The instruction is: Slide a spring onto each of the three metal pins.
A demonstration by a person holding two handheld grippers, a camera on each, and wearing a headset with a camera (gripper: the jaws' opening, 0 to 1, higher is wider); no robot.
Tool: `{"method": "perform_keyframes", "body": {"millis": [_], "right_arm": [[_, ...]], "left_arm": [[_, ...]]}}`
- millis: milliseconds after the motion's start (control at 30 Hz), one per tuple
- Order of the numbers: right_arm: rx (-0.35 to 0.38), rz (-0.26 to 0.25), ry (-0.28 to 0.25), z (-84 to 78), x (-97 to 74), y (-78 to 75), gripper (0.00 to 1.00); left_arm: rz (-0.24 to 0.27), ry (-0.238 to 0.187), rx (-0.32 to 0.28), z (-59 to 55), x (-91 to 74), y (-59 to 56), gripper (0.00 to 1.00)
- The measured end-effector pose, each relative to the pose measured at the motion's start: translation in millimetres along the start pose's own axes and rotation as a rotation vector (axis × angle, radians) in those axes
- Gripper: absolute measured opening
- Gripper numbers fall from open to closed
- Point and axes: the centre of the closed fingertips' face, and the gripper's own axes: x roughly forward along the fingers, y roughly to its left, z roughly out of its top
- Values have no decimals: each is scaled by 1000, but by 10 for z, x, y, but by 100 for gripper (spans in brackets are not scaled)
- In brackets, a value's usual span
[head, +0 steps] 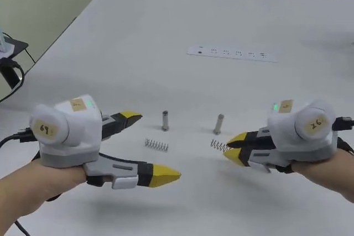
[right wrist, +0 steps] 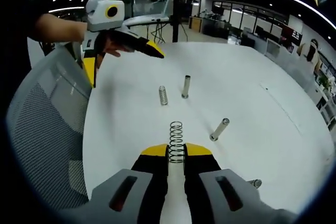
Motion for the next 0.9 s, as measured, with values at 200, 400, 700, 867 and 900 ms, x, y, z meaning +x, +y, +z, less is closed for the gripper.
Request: {"method": "perform_keyframes", "body": {"millis": [200,400,700,867,900], "right_arm": [[-58,43,2,27,-110,81,8],[-130,84,-2,89,-168,187,8],[-175,124,-15,151,-202,327,8],[-196,142,-23,187,-236,392,8],[-202,147,-23,190,-242,406,8]], "left_arm": [[-28,4,11,17,77,-59,86],[-72,3,28,64,192,-185,81],[-143,4,58,95,340,-382,68],[-187,-8,63,142,434,-500,57],[-202,-7,66,145,457,-533,55]]}}
